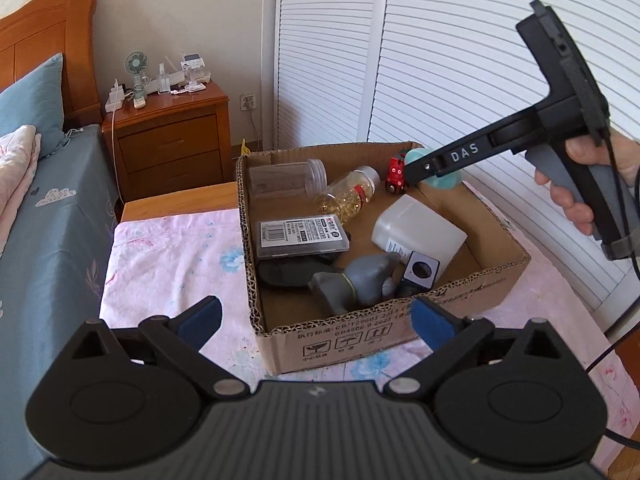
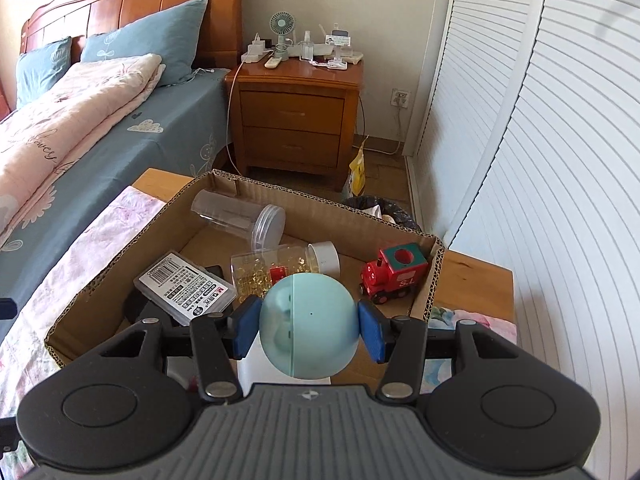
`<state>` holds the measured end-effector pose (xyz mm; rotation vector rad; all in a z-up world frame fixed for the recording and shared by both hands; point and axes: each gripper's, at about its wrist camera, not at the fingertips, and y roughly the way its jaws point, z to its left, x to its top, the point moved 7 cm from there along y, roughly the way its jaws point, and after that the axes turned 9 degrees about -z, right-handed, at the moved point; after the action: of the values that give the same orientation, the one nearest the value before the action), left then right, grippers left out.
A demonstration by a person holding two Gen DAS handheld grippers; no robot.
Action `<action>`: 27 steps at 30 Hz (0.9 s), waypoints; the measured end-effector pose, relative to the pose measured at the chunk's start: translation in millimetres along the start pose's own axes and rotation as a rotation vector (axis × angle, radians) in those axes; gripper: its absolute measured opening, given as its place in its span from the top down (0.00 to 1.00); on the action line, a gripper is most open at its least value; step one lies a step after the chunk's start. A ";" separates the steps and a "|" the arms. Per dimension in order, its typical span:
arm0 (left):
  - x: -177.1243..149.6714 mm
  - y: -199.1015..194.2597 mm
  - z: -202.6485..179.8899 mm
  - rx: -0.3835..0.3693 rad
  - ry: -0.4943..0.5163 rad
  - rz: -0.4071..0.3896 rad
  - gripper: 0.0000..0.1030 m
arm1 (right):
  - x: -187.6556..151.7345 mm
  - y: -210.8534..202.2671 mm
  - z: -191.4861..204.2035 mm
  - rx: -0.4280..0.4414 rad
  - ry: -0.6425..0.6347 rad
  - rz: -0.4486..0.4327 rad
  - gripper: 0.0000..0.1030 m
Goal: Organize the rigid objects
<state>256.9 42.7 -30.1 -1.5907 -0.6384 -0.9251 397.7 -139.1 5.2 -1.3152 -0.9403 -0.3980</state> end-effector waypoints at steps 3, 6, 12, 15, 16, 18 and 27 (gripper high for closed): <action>-1.7 -5.3 1.5 0.006 -0.008 -0.024 0.02 | 3.1 9.1 -1.9 -0.017 0.017 0.008 0.45; -2.5 -7.8 2.1 0.013 -0.004 -0.036 0.02 | 6.5 15.1 -5.0 -0.026 0.039 0.012 0.45; -3.1 -11.1 0.0 0.014 0.016 -0.051 0.02 | 3.5 17.1 -8.4 -0.064 0.050 0.012 0.12; -2.6 -13.4 0.1 0.020 0.018 -0.058 0.02 | 3.6 10.8 -7.3 -0.072 0.047 -0.012 0.00; -2.7 -14.0 0.0 0.019 0.015 -0.059 0.02 | 3.3 8.9 -6.1 -0.068 0.048 -0.009 0.00; -2.3 -14.8 -0.2 0.022 0.009 -0.060 0.02 | 2.7 5.1 -4.1 -0.072 0.043 -0.005 0.00; -1.7 -23.7 -3.4 0.064 0.018 -0.067 0.02 | -9.6 -20.4 8.7 -0.090 0.056 0.027 0.00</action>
<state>236.1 44.7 -18.4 -1.5109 -0.7058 -0.9582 374.1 -138.6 10.6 -1.3900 -0.8655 -0.4580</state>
